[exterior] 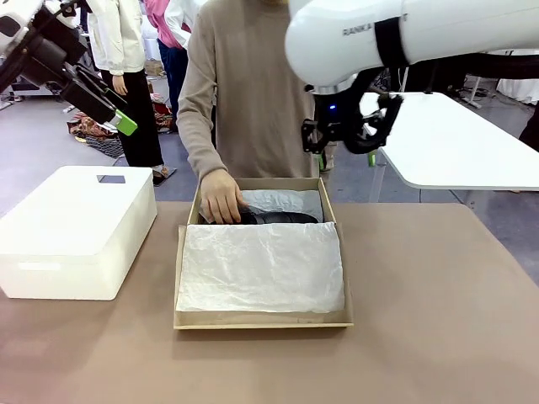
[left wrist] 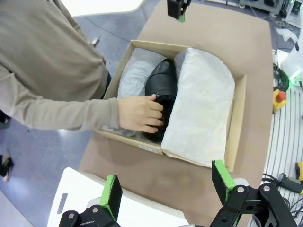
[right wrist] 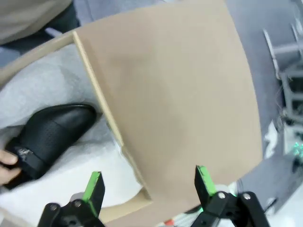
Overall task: Pack the shoes into the box.
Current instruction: Close the Shoes Box.
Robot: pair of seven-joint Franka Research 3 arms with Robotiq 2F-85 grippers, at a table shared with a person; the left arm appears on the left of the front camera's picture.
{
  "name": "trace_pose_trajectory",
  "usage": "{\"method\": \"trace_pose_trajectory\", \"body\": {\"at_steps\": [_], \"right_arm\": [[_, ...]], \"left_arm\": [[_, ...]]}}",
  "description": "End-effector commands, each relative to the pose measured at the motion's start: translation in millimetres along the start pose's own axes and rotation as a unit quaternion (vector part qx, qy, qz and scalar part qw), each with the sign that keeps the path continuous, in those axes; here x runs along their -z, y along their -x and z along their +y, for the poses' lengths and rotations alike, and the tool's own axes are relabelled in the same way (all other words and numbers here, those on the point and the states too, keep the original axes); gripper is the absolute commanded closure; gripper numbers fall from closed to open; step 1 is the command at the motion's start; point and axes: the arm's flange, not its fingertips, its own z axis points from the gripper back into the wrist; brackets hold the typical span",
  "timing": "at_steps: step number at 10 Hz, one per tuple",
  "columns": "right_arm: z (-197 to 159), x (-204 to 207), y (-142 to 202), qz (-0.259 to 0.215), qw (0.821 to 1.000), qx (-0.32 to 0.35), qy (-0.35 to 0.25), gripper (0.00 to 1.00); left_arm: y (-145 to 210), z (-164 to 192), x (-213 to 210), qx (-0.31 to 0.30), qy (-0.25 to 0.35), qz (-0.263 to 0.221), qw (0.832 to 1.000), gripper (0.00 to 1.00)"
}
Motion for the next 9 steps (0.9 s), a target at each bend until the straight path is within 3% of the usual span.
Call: {"method": "trace_pose_trajectory", "body": {"at_steps": [1,4,5,8,9], "right_arm": [[-49.9,18.1,2.9,-0.017,0.995,-0.086,-0.054,0.00],[-93.4,41.9,-3.9,-0.056,0.967,-0.209,-0.132,0.00],[-107.3,53.4,-6.7,-0.084,0.949,-0.263,-0.154,0.00],[-132.9,75.4,-15.3,-0.100,0.920,-0.326,-0.194,0.00],[-134.2,78.8,-14.7,-0.088,0.935,-0.300,-0.169,0.00]], "left_arm": [[-0.4,-0.3,-1.4,-0.002,0.005,-0.007,1.000,0.00],[-0.4,-0.3,-1.4,-0.002,0.005,-0.007,1.000,0.00],[-0.4,-0.3,-1.4,-0.002,0.005,-0.007,1.000,0.00],[-0.4,-0.3,-1.4,-0.002,0.005,-0.007,1.000,0.00],[-0.4,-0.3,-1.4,-0.002,0.005,-0.007,1.000,0.00]]}}
